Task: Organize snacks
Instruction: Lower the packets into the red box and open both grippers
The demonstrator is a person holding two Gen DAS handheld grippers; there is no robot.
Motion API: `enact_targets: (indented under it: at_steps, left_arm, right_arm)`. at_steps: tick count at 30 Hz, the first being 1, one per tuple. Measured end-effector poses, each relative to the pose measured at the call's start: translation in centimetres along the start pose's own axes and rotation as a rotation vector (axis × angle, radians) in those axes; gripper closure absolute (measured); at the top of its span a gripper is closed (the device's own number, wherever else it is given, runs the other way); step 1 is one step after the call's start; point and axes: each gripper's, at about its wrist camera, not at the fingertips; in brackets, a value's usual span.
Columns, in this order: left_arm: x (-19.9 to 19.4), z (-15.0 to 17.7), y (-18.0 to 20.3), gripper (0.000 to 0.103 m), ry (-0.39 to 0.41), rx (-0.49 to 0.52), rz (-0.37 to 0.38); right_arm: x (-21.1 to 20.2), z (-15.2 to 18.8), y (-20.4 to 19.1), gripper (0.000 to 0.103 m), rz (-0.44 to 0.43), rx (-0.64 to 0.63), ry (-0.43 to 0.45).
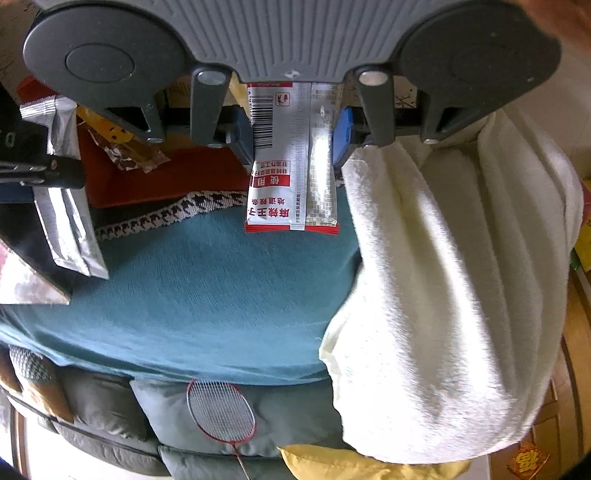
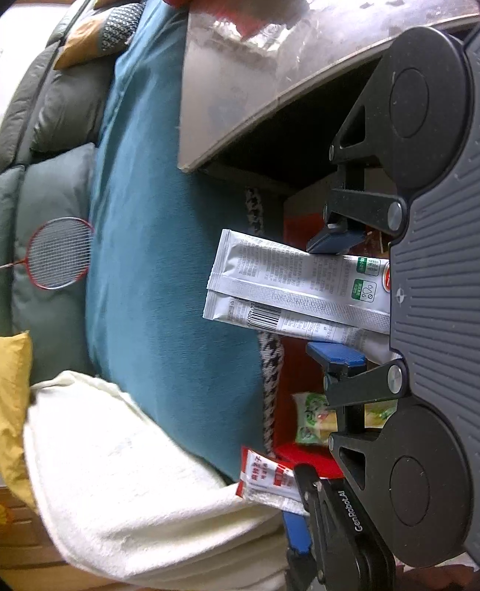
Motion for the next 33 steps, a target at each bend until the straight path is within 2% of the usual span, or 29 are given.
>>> enact_targets:
  at_steps: [6, 9, 25, 29, 33]
  left_arm:
    - [1.9, 0.0, 0.5, 0.065, -0.041, 0.016, 0.005]
    - [2.7, 0.0, 0.7, 0.065, -0.054, 0.020, 0.006]
    - [5.5, 0.6, 1.3, 0.064, -0.166, 0.043, 0.044]
    - [6.0, 0.7, 1.3, 0.062, -0.190, 0.033, 0.050]
    - [6.0, 0.6, 1.3, 0.054, -0.192, 0.042, 0.043]
  right_arm:
    - [2.0, 0.1, 0.0, 0.044, -0.001, -0.008, -0.047]
    - [2.6, -0.1, 0.0, 0.050, -0.009, -0.009, -0.051]
    - [5.0, 0.5, -0.6, 0.050, -0.006, -0.021, -0.117]
    - [5.2, 0.6, -0.7, 0.050, -0.002, -0.020, -0.123]
    - [5.3, 0.7, -0.7, 0.049, 0.002, -0.022, -0.129]
Point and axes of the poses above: each gripper's, at about its wrist camera, not at the fingertips, and x roughly the way its jaws point, y to its right, z to its underside, and after that the axes turned 4 degrees about z, right-handed
